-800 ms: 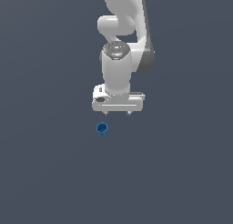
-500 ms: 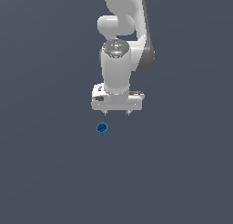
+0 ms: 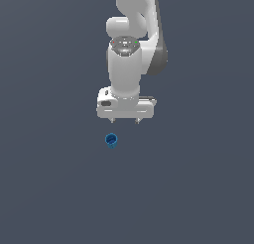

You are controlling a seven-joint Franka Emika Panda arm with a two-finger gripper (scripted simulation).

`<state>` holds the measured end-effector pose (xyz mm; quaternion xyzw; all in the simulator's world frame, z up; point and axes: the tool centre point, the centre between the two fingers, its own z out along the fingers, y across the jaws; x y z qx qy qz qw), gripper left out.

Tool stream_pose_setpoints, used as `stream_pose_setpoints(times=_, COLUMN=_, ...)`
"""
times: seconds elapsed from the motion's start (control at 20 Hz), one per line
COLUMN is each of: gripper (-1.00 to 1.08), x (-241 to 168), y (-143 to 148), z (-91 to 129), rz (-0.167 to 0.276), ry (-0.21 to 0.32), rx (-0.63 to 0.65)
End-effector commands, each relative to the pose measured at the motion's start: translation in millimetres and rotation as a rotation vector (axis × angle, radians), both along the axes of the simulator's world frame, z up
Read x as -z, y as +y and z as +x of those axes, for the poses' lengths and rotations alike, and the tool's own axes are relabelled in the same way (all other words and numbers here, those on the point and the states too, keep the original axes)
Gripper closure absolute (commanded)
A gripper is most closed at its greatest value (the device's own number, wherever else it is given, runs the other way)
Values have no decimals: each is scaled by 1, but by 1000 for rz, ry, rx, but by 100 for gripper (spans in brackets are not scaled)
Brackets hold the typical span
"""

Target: Pick up the object and move it to a goal position.

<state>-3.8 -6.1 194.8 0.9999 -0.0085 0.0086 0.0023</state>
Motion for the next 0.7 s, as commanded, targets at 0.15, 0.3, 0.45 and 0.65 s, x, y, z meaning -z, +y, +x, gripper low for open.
stream_pose_setpoints(times=0.15, gripper=-92, x=2, y=-1, z=0, rz=-1, ry=1, rx=-12)
stream_pose_setpoints(times=0.3, gripper=-92, x=5, y=-3, z=1, rz=-2, ry=1, rx=-33)
stream_pose_setpoints(times=0.45, gripper=-92, x=9, y=-6, z=2, rz=-3, ry=3, rx=-64)
stream_pose_setpoints(times=0.65, gripper=-92, x=17, y=-12, z=3, rz=-5, ry=5, rx=-121)
